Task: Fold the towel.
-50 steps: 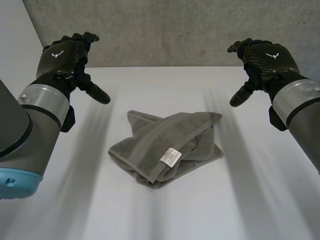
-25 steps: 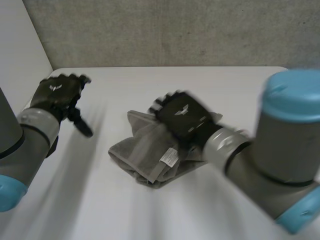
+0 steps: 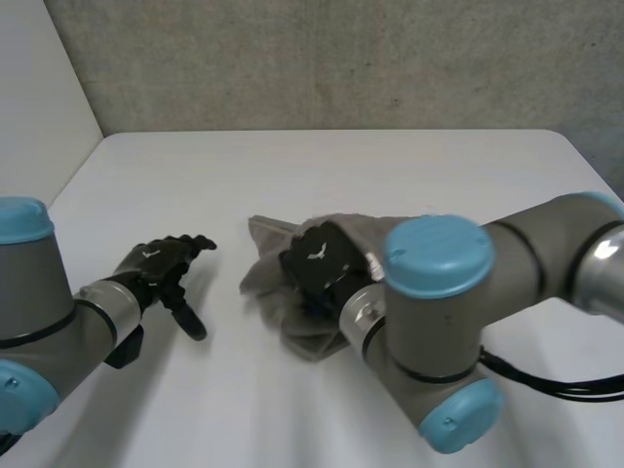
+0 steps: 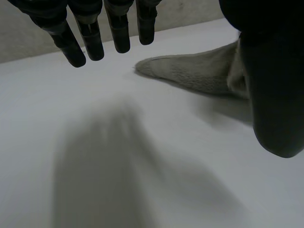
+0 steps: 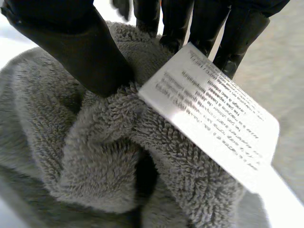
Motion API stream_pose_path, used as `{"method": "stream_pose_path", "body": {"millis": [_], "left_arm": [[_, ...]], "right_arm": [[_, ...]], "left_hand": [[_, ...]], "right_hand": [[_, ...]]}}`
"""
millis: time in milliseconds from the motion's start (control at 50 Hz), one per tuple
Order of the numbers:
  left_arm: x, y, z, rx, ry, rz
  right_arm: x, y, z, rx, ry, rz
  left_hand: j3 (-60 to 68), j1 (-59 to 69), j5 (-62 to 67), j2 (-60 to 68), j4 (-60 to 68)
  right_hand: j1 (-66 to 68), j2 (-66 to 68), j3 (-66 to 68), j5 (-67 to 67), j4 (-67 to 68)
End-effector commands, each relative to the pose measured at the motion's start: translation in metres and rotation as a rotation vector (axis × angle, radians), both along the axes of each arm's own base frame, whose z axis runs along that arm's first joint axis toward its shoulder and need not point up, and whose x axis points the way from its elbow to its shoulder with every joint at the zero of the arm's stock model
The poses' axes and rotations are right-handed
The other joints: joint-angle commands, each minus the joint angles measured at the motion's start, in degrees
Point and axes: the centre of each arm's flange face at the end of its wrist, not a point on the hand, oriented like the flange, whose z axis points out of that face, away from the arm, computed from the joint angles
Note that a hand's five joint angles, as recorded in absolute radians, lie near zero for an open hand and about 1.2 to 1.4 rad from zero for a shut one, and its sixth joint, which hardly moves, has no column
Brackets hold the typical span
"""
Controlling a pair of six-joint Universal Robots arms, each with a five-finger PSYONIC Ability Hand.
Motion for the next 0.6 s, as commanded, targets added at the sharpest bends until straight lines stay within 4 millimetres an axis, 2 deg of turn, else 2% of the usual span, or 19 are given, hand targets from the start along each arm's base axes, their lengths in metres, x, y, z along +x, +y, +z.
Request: {"method": "stream_pose_path", "body": {"millis": [20, 140, 180, 220, 280, 380, 460, 500, 600], "left_arm": [[-0.021, -0.001, -0.001, 0.013, 0.105, -0.009], [-0.041, -0.001, -0.006, 0.041, 0.172, -0.030], [-0.056, 0.001, -0.009, 0.071, 0.227, -0.044], [-0.063, 0.003, -0.011, 0.088, 0.254, -0.050], [-0.077, 0.008, -0.015, 0.123, 0.297, -0.064], [-0.094, 0.020, -0.024, 0.169, 0.328, -0.095], [-0.102, 0.030, -0.030, 0.201, 0.328, -0.121], [-0.110, 0.043, -0.033, 0.222, 0.326, -0.163], [-0.114, 0.053, -0.035, 0.236, 0.322, -0.189]], "right_arm": [[-0.025, 0.005, 0.033, -0.034, -0.047, -0.044], [-0.055, 0.003, 0.042, -0.044, -0.054, -0.107], [-0.061, 0.003, 0.041, -0.045, -0.053, -0.118], [-0.069, 0.006, 0.037, -0.032, -0.047, -0.122], [-0.072, 0.006, 0.035, -0.027, -0.046, -0.125], [-0.088, -0.009, 0.029, -0.008, -0.063, -0.191], [-0.092, -0.013, 0.026, 0.008, -0.070, -0.202], [-0.092, -0.013, 0.025, 0.011, -0.072, -0.198], [-0.095, -0.017, 0.026, 0.009, -0.075, -0.204]], "left_hand": [[0.3, -0.6, -10.4, -0.6, -0.8], [0.8, -0.1, -9.9, -0.1, -0.3], [0.9, 0.1, -9.7, 0.0, -0.1], [0.9, 0.1, -9.7, 0.0, -0.1], [0.9, 0.1, -9.7, 0.0, -0.1], [2.9, 2.1, -7.7, 2.0, 1.9], [3.5, 2.6, -7.2, 2.6, 2.4], [4.0, 3.1, -6.7, 3.1, 2.9], [4.0, 3.1, -6.7, 3.1, 2.9]], "right_hand": [[6.0, 6.2, 6.2, 5.0, 4.7], [6.0, 6.2, 6.2, 5.0, 4.7], [6.0, 6.2, 6.2, 5.0, 4.7], [-5.4, -5.1, -5.1, -6.3, -6.6], [-6.8, -6.5, -6.5, -7.7, -8.0], [-11.1, -10.9, -10.9, -12.1, -12.4], [-16.2, -15.9, -15.9, -17.1, -17.5], [-17.9, -17.6, -17.6, -18.8, -19.1], [-21.4, -21.1, -21.1, -22.3, -22.7]]}}
